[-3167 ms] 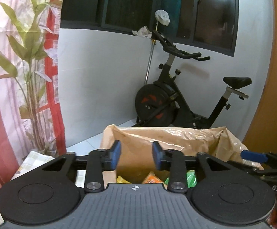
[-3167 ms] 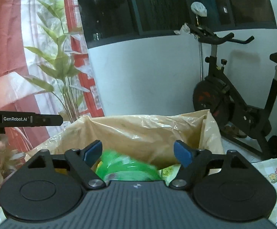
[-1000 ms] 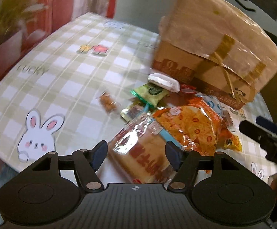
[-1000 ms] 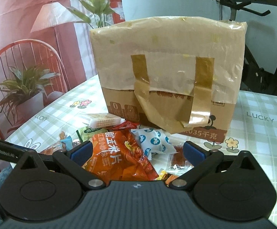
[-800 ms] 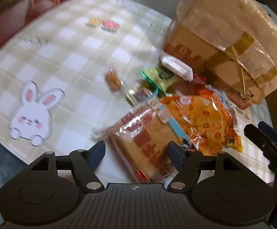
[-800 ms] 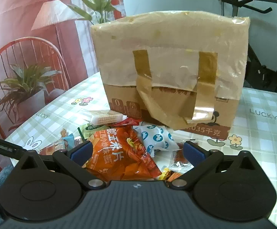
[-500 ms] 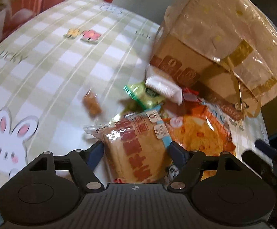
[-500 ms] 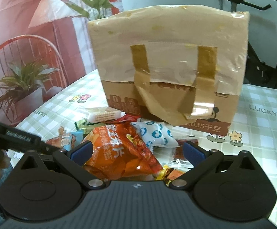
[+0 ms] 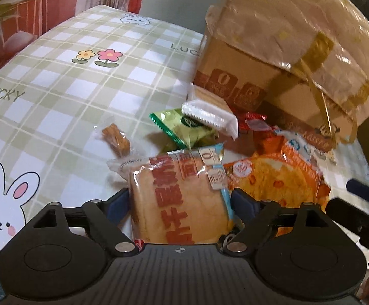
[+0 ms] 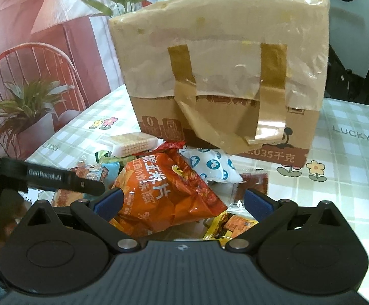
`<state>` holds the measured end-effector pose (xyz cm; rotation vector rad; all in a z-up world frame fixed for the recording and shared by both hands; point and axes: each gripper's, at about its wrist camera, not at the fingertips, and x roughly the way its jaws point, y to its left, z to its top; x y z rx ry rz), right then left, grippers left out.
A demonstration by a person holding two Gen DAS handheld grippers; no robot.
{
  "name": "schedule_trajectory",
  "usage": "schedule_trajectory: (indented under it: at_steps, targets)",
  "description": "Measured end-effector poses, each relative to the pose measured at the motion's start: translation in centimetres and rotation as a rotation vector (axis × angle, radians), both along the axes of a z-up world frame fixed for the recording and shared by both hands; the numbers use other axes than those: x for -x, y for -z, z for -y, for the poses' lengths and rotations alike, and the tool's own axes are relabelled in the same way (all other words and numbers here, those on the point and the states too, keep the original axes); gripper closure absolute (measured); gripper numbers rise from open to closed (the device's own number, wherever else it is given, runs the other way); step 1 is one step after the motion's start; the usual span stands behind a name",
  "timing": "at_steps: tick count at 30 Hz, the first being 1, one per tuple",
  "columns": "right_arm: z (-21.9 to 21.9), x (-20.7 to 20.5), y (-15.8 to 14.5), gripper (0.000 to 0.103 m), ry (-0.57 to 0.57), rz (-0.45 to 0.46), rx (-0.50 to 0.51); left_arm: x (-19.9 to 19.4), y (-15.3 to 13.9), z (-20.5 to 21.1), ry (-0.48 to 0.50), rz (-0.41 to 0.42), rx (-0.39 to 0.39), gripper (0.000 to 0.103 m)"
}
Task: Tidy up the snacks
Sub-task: 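Close the left tool on the bread packet while the right tool grasps the orange chip bag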
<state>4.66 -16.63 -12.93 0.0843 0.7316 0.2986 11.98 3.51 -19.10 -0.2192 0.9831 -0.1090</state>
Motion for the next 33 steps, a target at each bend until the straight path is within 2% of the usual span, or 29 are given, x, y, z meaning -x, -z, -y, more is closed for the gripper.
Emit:
schedule_trajectory:
  at_steps: [3, 9, 16, 21, 28, 33]
  targets:
    - [-0.6, -0.1, 0.1, 0.001, -0.017, -0.005, 0.021, 0.2, 0.0, 0.3, 0.03, 0.011, -0.041, 0.02]
    - [-0.9, -0.2, 0.1, 0.001, -0.02, -0.01, 0.038, 1.2, -0.5, -0.8, 0.0, 0.041, -0.007, 0.024]
    - [-1.3, -0.9, 0.4, 0.001, -0.024, -0.036, 0.038, 3.1, -3.0, -1.8, -0.007, 0.149, -0.011, 0.024]
    - [-1.9, -2.2, 0.9, 0.001, -0.024, -0.039, 0.054, 2.9, -3.0, -2.3, -0.017, 0.155, -0.004, 0.024]
    - [-2.2, -4.7, 2.9, 0.0, -0.037, -0.115, -0.004, 2.9, -2.9, -2.8, -0.025, 0.163, 0.011, 0.024]
    - [-1.6, -5.3, 3.9, 0.0, -0.025, -0.158, -0.091, 2.8, -2.8, -2.6, -0.009, 0.167, 0.013, 0.024]
